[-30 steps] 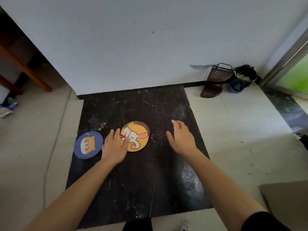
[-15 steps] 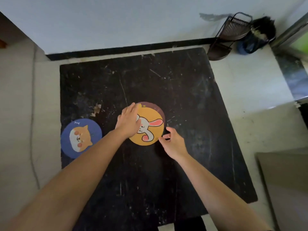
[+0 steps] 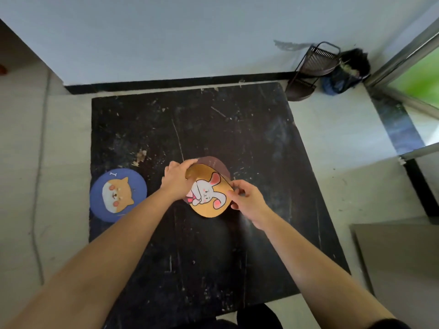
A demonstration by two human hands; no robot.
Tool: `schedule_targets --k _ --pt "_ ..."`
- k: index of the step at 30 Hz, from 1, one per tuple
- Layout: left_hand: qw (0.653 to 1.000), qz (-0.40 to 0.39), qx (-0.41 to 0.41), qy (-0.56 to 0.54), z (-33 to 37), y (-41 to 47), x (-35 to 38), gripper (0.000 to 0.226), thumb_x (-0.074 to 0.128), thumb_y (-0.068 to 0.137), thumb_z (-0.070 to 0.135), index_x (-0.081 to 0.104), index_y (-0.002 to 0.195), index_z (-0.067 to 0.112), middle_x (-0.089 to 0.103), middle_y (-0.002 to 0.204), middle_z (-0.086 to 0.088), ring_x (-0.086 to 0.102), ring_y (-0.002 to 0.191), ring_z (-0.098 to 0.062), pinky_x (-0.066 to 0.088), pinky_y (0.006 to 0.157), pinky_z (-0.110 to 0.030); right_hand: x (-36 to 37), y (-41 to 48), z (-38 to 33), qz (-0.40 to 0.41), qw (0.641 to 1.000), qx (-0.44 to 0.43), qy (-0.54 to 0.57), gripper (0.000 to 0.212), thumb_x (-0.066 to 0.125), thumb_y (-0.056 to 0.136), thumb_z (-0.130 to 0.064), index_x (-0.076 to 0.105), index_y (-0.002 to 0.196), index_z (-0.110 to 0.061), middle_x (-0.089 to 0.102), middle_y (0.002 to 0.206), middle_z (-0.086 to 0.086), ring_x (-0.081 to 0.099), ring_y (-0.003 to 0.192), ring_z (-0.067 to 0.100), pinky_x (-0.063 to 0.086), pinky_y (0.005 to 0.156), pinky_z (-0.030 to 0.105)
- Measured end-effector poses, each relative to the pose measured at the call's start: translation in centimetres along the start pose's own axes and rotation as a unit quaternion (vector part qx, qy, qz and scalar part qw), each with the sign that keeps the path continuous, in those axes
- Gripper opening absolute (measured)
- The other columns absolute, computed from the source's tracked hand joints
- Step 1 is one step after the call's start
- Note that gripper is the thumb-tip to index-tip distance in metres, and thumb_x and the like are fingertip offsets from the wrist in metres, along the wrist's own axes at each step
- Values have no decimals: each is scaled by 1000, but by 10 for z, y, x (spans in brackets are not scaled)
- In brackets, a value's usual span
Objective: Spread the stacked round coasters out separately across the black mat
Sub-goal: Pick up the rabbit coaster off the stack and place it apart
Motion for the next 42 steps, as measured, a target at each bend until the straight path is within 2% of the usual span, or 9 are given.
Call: schedule_targets --k 5,8,11,17,21,23,28,36,42 --pt "996 44 8 -75 25 -54 -16 34 60 96 27 63 128 18 61 118 -9 61 101 -24 51 89 -39 -33 -35 -34 -6 998 -65 -19 5 67 93 -21 70 97 -19 64 72 -4 56 54 2 45 51 17" --pt "981 55 3 -187 38 -91 -19 25 57 98 23 64 121 17 69 110 -4 65 99 -20 53 86 -35 -51 -52 -50 12 992 -112 -54 10 65 94 -27 68 102 -22 71 87 -4 64 69 6 48 60 20" --pt "941 32 -27 -335 41 -127 -9 15 54 100 19 63 112 20 72 100 0 70 91 -16 60 64 -28 -60 -66 -52 -2 987 -121 -105 26 64 93 -37 67 112 -19 70 104 -2 66 92 13 50 72 24" --pt "886 8 -134 -444 14 -183 43 16 59 97 18 63 110 9 74 99 -14 72 77 -19 59 54 -27 -59 -89 -10 -58 983 -63 -165 35 73 86 -31 62 116 -17 68 108 -1 62 99 17 48 73 27" --pt "896 26 -211 -391 -12 -206 82 18 60 97 19 56 113 13 70 98 -13 71 82 -23 59 54 -32 -45 -96 35 -77 981 -29 -177 47 70 84 -15 59 129 -19 66 117 2 62 108 21 54 88 37" --pt "903 17 -241 -355 -24 -215 102 17 57 97 21 56 112 14 69 102 -15 71 91 -29 62 60 -38 -38 -98 58 -81 975 -15 -207 59 67 83 -6 52 139 -17 63 122 3 59 116 22 49 95 32" --pt "904 17 -279 -323 -49 -234 139 12 59 96 21 66 90 12 71 91 -12 68 82 -24 63 73 -42 -28 -99 102 -63 974 14 -217 58 64 84 -5 52 139 -17 66 117 3 59 113 21 44 90 25" --pt "910 21 -317 -265 -70 -245 156 9 58 92 19 62 84 18 72 84 -12 68 71 -24 61 61 -37 -22 -99 129 -44 967 6 -250 40 61 85 -6 65 122 -20 71 109 -1 64 105 14 39 81 15" --pt "939 5 -290 -185 -72 -243 156 12 56 89 20 65 83 15 71 84 -12 70 80 -30 61 75 -48 -22 -102 136 -47 952 -13 -301 34 59 86 -12 67 116 -25 69 107 0 64 99 18 46 80 25"
Point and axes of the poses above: each hand's wrist, its own y-axis towards the middle knuckle, its own x-axis out of the palm, z = x × y, the point moved 6 cm from there along y, towards the middle knuckle
